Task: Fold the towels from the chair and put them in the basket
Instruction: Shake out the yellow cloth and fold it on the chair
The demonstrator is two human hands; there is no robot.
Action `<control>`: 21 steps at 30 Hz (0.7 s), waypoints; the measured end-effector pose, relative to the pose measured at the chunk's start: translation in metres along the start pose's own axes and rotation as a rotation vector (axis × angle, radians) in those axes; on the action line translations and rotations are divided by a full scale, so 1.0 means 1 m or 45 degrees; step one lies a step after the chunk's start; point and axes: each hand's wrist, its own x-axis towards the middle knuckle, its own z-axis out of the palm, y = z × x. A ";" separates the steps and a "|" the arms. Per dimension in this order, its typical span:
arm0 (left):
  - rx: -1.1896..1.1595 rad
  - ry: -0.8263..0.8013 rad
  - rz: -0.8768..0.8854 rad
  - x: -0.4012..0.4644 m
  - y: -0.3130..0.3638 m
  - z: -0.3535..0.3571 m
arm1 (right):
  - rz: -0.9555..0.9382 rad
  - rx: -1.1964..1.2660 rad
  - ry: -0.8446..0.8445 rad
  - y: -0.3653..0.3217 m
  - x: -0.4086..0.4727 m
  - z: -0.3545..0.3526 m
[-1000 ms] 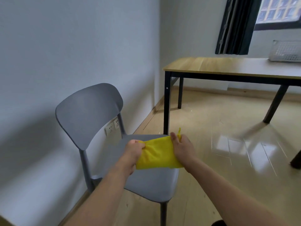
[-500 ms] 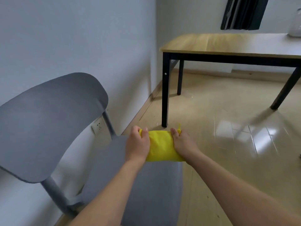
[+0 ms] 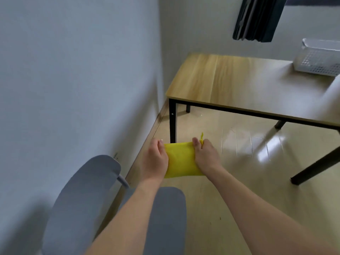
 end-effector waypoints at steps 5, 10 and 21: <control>-0.010 -0.012 0.044 0.006 0.123 -0.065 | -0.006 0.090 0.058 -0.082 -0.039 -0.108; -0.022 -0.020 0.134 0.003 0.205 -0.051 | -0.024 0.150 0.147 -0.080 -0.032 -0.188; -0.011 0.018 0.131 -0.021 0.353 0.090 | -0.049 0.158 0.156 0.000 0.046 -0.363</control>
